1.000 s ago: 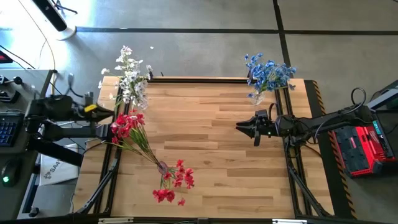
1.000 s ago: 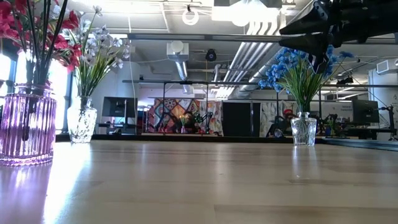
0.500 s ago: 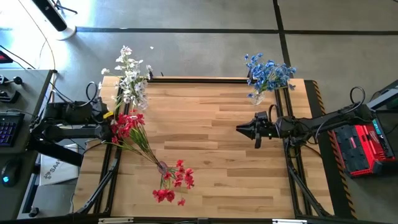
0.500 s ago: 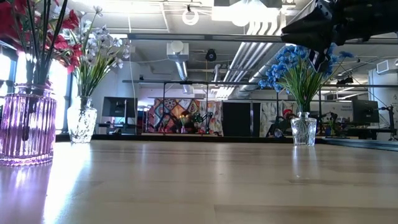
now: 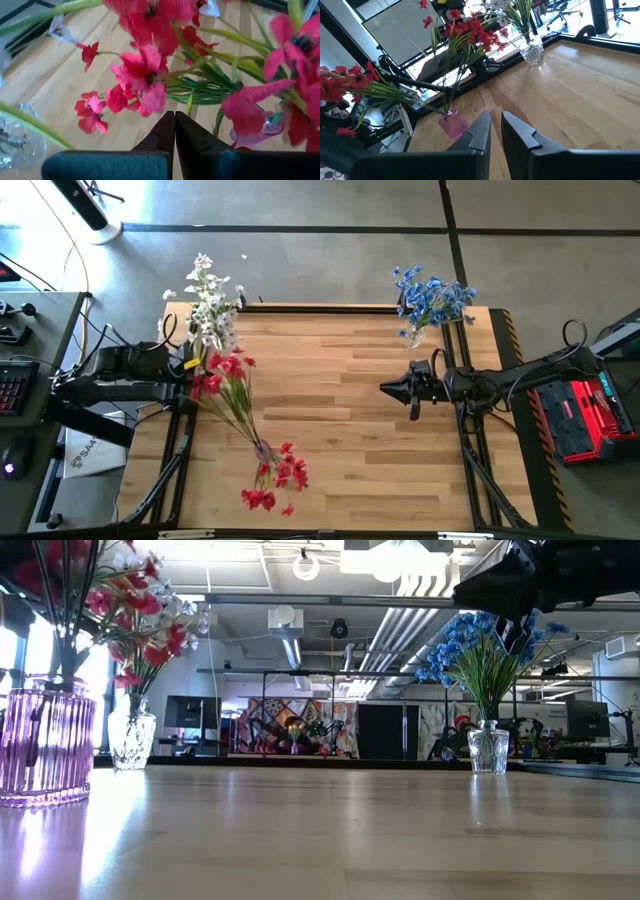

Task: Sort flowers into vase by color
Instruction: Return to Home Position

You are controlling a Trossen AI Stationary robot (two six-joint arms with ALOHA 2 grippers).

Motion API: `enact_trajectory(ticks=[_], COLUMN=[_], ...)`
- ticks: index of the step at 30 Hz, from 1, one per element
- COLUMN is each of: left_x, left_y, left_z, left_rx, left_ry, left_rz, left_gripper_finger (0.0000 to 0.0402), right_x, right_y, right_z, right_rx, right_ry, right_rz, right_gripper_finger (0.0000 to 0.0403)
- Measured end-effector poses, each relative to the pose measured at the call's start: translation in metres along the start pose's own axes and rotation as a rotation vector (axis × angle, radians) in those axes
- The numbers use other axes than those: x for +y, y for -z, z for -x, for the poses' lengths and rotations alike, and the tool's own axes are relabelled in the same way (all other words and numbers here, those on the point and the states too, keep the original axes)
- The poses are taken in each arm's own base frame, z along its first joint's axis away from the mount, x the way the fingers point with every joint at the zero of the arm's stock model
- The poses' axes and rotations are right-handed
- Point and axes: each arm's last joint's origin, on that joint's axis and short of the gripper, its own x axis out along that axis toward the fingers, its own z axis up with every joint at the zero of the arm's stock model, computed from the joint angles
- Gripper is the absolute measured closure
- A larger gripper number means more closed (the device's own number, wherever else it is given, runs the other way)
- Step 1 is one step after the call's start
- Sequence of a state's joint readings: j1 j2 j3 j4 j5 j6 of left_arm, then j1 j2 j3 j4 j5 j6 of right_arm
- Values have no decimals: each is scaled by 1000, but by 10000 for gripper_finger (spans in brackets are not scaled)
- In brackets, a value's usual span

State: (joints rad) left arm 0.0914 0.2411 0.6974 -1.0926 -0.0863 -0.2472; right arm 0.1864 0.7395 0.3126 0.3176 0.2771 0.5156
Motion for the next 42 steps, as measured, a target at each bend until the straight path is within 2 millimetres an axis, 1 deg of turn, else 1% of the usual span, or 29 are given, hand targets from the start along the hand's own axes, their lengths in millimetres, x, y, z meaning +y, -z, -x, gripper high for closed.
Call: enact_trajectory(ticks=[3, 7, 10, 16, 23, 26, 30, 33, 36, 39, 42], left_x=[-1, -3, -6, -11, -19, -22, -25, -26, -26, -25, -23], left_y=[0, -7, -16, -34, -50, -53, -58, -56, -53, -51, -47], left_z=[-5, -12, -19, -29, -43, -49, -53, -53, -47, -36, -23], left_rx=[53, 75, 41, -40, -72, -60, -65, -36, -39, -107, -189], left_ry=[-8, -14, -6, 25, 108, 146, 206, 256, 268, 245, 224], left_rz=[0, 56, 112, 113, 110, 101, 98, 87, 78, 51, 27], left_gripper_finger=[401, 401, 401, 401, 401, 395, 374, 360, 356, 363, 380], right_x=[0, 0, 0, 1, 1, 1, 1, 1, 2, 2, 2], right_y=[0, 0, 0, 0, 0, 0, 1, 1, 1, 1, 1], right_z=[0, 0, 0, 0, 0, 0, 0, 0, 0, 0, 0], right_rx=[0, 1, 2, 13, 19, 19, 23, 25, 33, 42, 46], right_ry=[0, -1, -4, -23, -35, -38, -44, -47, -63, -79, -85], right_rz=[1, 23, 27, 28, 45, 47, 52, 50, 52, 49, 46], right_gripper_finger=[369, 369, 369, 369, 369, 369, 369, 369, 369, 369, 369])
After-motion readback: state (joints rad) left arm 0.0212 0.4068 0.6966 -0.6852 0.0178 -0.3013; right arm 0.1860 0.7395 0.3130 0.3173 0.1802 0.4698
